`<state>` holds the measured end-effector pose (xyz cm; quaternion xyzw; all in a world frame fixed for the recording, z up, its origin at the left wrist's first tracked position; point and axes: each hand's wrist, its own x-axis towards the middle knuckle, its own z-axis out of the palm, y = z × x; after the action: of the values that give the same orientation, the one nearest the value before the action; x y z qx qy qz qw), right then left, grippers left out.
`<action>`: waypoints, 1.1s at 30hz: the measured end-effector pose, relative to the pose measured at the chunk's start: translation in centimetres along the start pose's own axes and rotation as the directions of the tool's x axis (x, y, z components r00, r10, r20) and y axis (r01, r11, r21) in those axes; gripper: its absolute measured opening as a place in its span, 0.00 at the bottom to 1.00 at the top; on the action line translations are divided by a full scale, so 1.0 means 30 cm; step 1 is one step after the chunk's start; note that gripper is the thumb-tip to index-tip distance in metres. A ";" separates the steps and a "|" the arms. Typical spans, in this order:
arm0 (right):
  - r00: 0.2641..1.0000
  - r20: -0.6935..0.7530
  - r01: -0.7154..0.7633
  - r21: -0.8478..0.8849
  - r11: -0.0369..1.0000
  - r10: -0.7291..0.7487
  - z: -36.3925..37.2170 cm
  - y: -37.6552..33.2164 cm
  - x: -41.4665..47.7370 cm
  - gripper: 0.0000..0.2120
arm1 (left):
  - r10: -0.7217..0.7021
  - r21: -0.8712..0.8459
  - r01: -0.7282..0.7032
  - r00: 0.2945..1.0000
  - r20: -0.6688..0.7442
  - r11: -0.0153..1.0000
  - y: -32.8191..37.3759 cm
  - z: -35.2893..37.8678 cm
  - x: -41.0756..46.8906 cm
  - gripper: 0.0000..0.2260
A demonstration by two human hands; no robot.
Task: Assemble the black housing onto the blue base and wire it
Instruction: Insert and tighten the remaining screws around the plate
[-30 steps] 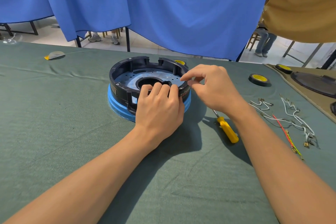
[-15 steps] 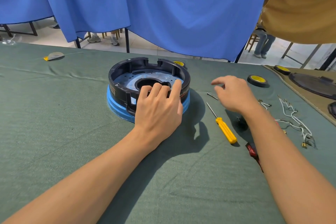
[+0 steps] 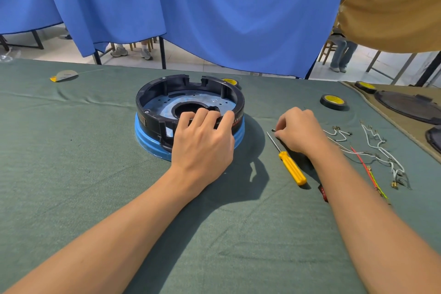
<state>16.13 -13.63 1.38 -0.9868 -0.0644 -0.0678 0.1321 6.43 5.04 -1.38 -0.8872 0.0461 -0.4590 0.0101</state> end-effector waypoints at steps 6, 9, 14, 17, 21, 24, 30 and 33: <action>0.999 0.041 0.034 0.013 0.999 -0.035 0.009 0.005 0.000 0.09 | 0.005 -0.005 -0.005 1.000 0.023 1.000 0.000 -0.005 0.000 0.08; 0.993 0.101 0.053 0.069 0.996 -0.060 -0.028 -0.015 -0.010 0.13 | 0.002 0.002 -0.003 0.999 0.042 1.000 0.000 -0.008 0.000 0.08; 0.980 0.143 0.071 0.402 0.913 -0.139 -0.115 -0.080 -0.059 0.05 | 0.026 -0.026 -0.024 0.995 0.101 0.999 -0.011 -0.009 0.012 0.09; 0.968 0.224 -0.103 0.761 0.640 -0.110 -0.135 -0.116 -0.096 0.03 | 0.020 -0.067 -0.012 0.991 0.129 0.998 -0.021 -0.016 0.034 0.08; 0.909 0.402 -0.352 0.880 0.319 -0.108 -0.110 -0.153 -0.119 0.04 | -0.006 -0.106 0.018 0.993 0.117 0.994 -0.030 -0.029 0.062 0.06; 0.918 0.387 -0.368 0.912 0.180 -0.085 -0.067 -0.190 -0.127 0.07 | -0.014 -0.113 0.027 0.993 0.118 0.993 -0.038 -0.032 0.069 0.06; 0.960 0.278 -0.279 0.960 0.007 0.039 -0.004 -0.239 -0.142 0.09 | 0.059 -0.052 -0.053 0.992 0.114 0.997 -0.032 -0.023 0.046 0.07; 0.954 0.293 -0.288 0.954 -0.080 0.066 -0.007 -0.229 -0.131 0.10 | 0.083 0.018 -0.086 0.989 0.126 0.996 -0.029 -0.022 0.031 0.09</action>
<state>11.25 -7.54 2.71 -0.5831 0.0268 0.0940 0.8065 6.51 5.83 -0.19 -0.9113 0.0778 -0.4021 0.0428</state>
